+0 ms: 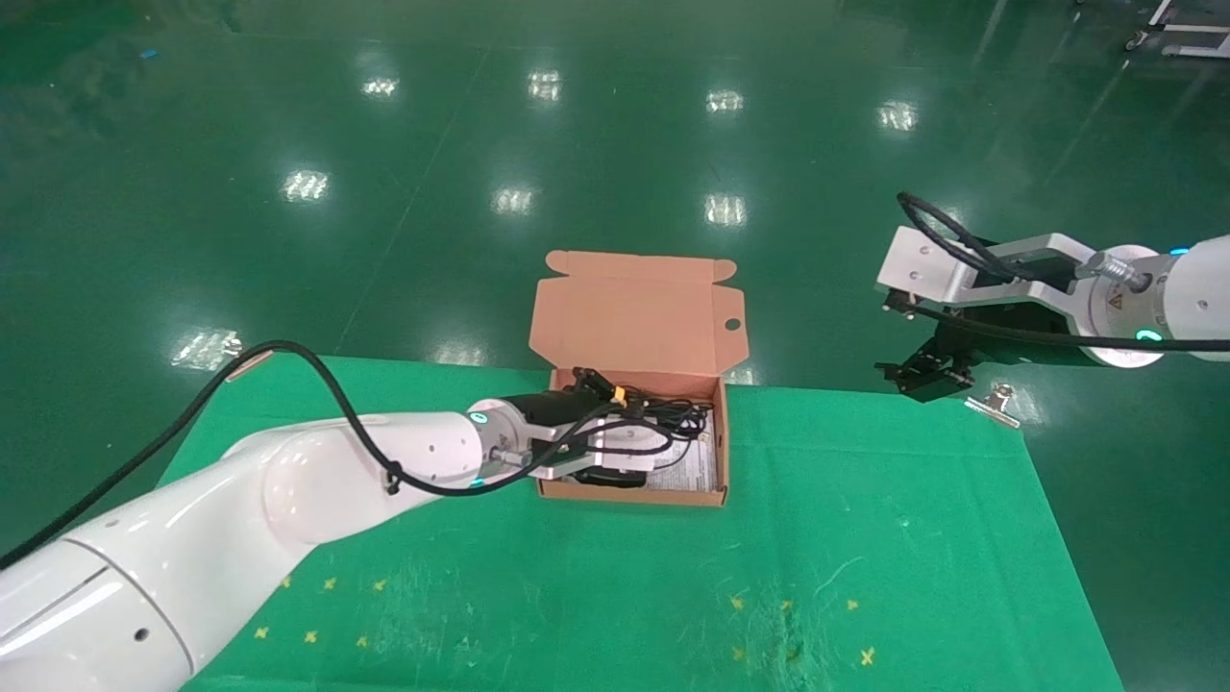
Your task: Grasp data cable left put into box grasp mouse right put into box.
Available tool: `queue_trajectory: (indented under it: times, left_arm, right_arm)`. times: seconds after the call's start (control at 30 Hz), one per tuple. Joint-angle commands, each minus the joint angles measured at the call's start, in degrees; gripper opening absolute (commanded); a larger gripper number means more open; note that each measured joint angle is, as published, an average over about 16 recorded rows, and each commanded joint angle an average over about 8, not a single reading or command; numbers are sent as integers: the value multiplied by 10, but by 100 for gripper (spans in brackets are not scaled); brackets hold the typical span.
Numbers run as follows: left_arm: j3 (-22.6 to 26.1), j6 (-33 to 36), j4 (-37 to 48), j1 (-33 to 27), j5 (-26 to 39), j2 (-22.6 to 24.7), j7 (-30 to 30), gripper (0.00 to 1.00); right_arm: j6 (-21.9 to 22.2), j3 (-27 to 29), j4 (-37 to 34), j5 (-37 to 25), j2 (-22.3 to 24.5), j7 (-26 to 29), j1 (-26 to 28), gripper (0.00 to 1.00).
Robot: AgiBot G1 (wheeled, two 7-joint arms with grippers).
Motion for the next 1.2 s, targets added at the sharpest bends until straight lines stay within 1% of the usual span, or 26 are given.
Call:
queue_trajectory:
  times: [0.03,0.2,0.3,0.47,0.6,0.8,0.97,1.2]
  left_arm:
    - [-2,0,0,0,2,0,1,100]
    - [-4,2,-7,0,4,-6,1,100]
    - [-7,-3,-18,-5,4,-18,1,100]
    - [-15,-32,-44,-31,18,-46,-2,100]
    - [-21,-53,-53,-53,32,-58,-14,100]
    - [-30,-55,-54,-64,30,-63,-30,100]
    - [-55,-23,-69,-51,2,-82,-39,100]
    - [-110,53,-105,-16,-65,-125,-60,100]
  right_arm:
    - [0,0,-1,0,-1,0,0,100]
    - [0,0,-3,0,-2,0,0,100]
    - [3,3,-3,-1,-1,0,4,100]
    - [7,12,1,-20,-1,0,30,100]
    - [-5,14,5,-42,-4,-7,58,100]
    - [-25,16,9,-56,-6,-18,75,100]
    - [-43,45,9,-23,-2,-36,51,100]
    - [-81,116,10,61,8,-78,-15,100]
